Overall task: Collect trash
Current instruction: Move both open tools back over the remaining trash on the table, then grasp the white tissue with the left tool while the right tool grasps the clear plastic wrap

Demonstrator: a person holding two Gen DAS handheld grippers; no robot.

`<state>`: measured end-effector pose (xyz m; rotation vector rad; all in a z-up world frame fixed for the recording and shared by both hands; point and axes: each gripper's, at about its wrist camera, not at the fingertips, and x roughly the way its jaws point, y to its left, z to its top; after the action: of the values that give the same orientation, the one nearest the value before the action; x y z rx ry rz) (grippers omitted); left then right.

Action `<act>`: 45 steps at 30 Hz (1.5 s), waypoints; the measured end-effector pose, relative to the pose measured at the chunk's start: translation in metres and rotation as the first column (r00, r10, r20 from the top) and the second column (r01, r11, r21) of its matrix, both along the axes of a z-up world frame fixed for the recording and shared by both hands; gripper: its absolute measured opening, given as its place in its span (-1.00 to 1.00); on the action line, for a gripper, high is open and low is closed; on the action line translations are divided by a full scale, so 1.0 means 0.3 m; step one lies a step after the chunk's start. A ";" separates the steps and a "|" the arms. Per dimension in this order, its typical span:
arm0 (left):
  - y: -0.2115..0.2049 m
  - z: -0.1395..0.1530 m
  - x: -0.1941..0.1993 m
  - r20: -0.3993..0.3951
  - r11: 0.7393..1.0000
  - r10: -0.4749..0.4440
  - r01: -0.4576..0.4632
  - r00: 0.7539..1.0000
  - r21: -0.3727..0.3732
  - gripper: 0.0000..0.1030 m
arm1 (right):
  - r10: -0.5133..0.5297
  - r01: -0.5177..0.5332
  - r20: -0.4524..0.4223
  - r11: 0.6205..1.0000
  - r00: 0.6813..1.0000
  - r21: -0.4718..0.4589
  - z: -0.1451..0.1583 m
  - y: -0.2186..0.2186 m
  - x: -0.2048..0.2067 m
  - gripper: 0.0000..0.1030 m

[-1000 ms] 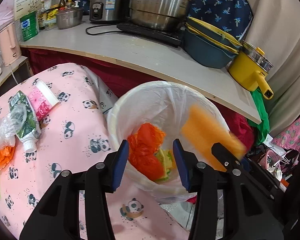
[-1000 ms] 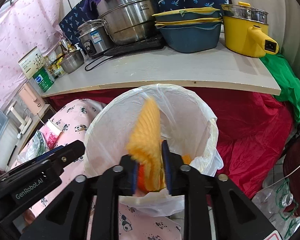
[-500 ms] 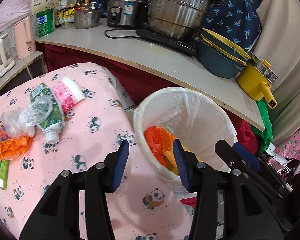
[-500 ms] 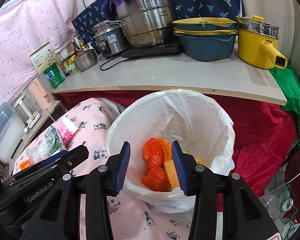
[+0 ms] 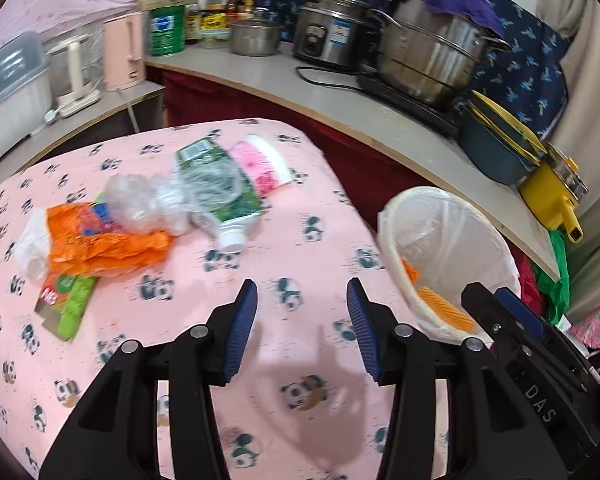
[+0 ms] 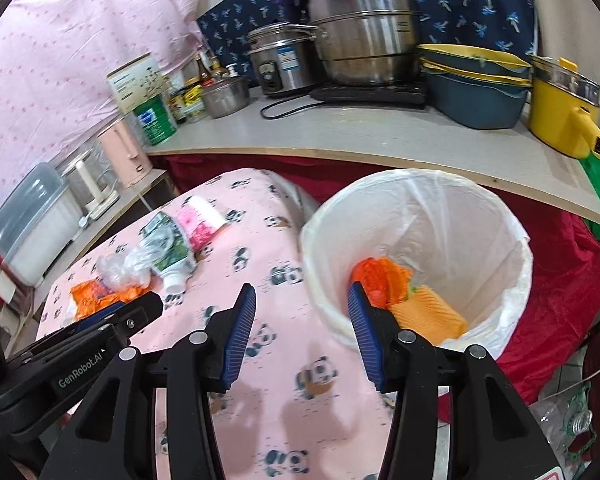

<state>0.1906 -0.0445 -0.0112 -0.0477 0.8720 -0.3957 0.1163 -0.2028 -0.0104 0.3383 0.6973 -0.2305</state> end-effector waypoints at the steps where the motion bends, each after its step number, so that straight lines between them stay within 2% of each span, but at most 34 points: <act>1: 0.023 0.002 -0.002 0.003 1.000 0.013 -0.013 1.000 0.002 -0.14 | 0.013 -0.013 0.001 1.000 1.000 -0.002 0.002 0.023 0.005 -0.08; 8: 0.223 0.002 -0.003 0.009 0.993 0.117 -0.117 0.993 0.005 -0.11 | 0.100 -0.100 -0.001 0.995 0.995 -0.015 0.019 0.166 0.038 -0.08; 12: 0.333 -0.001 0.002 0.010 0.984 0.179 -0.179 0.984 0.008 0.18 | 0.153 -0.153 -0.002 0.988 0.988 -0.031 0.031 0.262 0.057 -0.08; 23: 0.602 -0.055 0.053 -0.005 0.955 0.296 -0.295 0.955 0.036 0.18 | 0.272 -0.273 -0.032 0.961 0.962 -0.033 -0.001 0.477 0.149 -0.07; 30: 0.697 -0.089 0.114 -0.029 0.945 0.327 -0.327 0.944 0.028 0.23 | 0.320 -0.321 -0.044 0.946 0.947 -0.038 -0.027 0.596 0.254 -0.07; 34: 0.726 -0.097 0.155 -0.018 0.938 0.345 -0.344 0.939 0.034 0.49 | 0.336 -0.338 -0.048 0.940 0.941 -0.043 -0.041 0.644 0.322 -0.07; 36: 0.745 -0.102 0.177 -0.018 0.935 0.353 -0.353 0.935 0.030 0.54 | 0.342 -0.344 -0.048 0.938 0.939 -0.041 -0.046 0.669 0.362 -0.07; 45: 0.791 -0.162 0.270 -0.064 0.936 0.353 -0.352 0.933 0.021 0.54 | 0.351 -0.354 -0.051 0.933 0.935 -0.061 -0.064 0.731 0.543 -0.07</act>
<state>0.2717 0.1929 -0.0597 -0.2078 0.9106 -0.0527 0.2791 0.0166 -0.0297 0.1375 0.7745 0.0814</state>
